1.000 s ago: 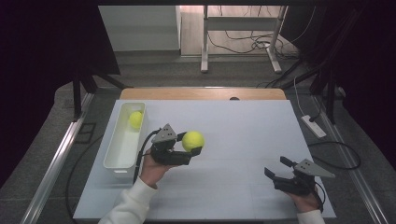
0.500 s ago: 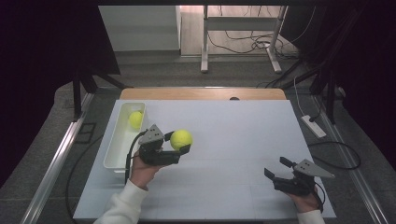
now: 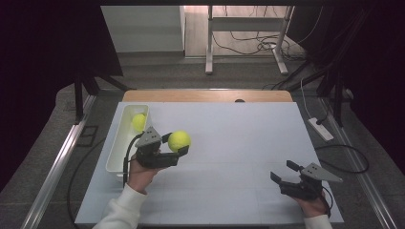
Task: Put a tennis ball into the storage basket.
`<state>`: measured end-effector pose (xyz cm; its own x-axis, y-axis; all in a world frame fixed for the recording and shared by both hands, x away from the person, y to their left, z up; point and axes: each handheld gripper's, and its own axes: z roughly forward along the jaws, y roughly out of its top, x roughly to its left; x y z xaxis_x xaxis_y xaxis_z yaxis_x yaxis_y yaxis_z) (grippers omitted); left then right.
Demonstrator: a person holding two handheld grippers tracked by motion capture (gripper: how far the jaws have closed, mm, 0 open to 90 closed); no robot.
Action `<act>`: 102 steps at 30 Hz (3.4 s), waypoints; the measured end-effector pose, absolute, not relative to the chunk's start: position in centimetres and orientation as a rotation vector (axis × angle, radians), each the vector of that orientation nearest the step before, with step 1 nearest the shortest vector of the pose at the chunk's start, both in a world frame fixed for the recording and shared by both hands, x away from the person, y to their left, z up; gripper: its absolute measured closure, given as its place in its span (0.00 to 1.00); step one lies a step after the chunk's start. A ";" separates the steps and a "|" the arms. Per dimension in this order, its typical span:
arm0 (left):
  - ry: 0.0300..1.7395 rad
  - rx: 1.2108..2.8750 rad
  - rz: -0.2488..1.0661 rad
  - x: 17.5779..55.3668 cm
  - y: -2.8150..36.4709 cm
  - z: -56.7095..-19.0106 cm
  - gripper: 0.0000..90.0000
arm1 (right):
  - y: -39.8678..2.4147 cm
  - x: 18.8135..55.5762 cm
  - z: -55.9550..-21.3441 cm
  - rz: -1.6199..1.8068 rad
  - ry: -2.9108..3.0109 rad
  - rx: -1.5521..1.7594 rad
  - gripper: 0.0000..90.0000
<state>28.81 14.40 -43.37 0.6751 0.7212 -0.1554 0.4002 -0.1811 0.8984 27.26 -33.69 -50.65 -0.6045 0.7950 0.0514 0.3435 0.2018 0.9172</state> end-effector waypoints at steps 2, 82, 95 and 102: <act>0.897 1.800 0.377 28.8 14.7 -43.2 0.30 | -33.7 27.3 -50.6 1.386 2.045 1.059 0.19; 1.300 1.716 0.566 31.8 25.5 -41.1 0.30 | -33.7 27.6 -50.7 1.388 2.042 1.059 0.19; 1.395 1.722 0.548 33.2 27.0 -42.0 0.30 | -33.7 27.6 -50.7 1.385 2.042 1.060 0.19; 1.423 1.741 0.540 34.2 26.7 -42.6 0.30 | -33.7 27.6 -50.7 1.384 2.043 1.060 0.19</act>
<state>34.17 26.75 -42.58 0.2740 0.9485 -0.1591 0.6045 -0.0412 0.7955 27.60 -33.66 -50.69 -0.6022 0.7967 0.0516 0.3432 0.2000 0.9177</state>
